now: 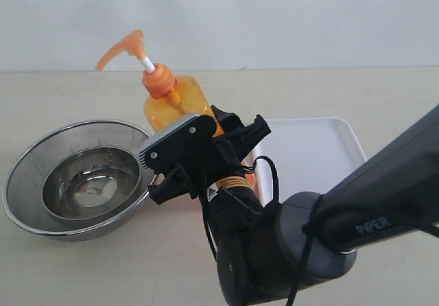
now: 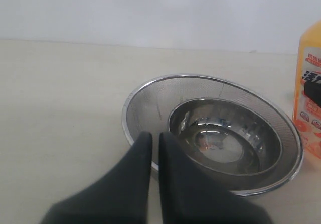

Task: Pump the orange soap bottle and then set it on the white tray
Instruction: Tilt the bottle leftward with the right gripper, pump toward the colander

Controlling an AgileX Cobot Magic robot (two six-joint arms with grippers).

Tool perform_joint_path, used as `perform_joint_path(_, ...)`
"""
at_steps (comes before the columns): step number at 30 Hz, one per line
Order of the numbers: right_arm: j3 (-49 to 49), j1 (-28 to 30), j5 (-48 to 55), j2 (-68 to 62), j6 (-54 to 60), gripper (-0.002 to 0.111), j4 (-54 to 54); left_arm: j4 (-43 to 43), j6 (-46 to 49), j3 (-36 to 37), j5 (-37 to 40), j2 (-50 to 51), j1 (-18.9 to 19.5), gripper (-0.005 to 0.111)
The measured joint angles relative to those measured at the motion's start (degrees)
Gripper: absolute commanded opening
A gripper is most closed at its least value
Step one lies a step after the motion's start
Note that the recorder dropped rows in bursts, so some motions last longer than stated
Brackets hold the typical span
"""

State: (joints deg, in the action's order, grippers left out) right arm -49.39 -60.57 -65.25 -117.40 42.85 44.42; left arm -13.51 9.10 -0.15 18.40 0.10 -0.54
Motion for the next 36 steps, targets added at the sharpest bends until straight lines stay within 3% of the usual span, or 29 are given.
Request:
perform_joint_path(33,-1.3,0.0,-2.1,-2.9,4.5,0.000,-0.5,1.5,0.0,0.0,-2.5,0.0,0.0,0.005)
perform_joint_path(36,-1.3,0.0,-2.2,-2.9,4.5,0.000,-0.6,-1.9,-1.1,0.0,-3.8,0.0,0.0,0.005)
